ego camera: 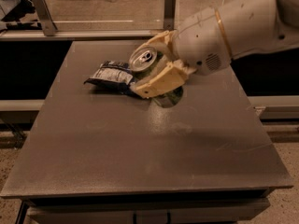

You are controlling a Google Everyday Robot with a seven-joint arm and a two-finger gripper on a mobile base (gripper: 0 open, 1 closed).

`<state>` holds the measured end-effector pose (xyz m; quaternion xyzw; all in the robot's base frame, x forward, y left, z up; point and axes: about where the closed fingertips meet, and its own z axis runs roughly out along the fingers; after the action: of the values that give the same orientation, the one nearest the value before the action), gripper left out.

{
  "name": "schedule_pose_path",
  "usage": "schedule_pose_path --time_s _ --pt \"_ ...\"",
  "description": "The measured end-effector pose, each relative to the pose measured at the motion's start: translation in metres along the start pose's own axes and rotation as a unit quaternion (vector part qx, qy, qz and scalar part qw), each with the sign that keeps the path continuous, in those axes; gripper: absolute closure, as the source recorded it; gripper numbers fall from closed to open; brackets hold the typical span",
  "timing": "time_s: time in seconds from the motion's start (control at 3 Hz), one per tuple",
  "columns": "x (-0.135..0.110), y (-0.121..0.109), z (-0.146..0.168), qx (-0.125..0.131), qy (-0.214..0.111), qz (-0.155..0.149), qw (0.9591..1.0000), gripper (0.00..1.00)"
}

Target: Knock green can over

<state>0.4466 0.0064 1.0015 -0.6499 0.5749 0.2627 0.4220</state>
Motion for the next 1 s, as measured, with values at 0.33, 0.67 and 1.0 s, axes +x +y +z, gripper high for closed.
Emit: schedule_pose_path --time_s 0.33,0.67,1.0 --pt "0.012 -0.002 -0.024 -0.023 0.119 0.02 0.9925 1.0" --pt "0.039 0.001 -0.026 -0.048 0.186 0.055 0.9799 1.0" --pt "0.039 0.001 -0.026 -0.049 0.186 0.055 0.9798 1.0"
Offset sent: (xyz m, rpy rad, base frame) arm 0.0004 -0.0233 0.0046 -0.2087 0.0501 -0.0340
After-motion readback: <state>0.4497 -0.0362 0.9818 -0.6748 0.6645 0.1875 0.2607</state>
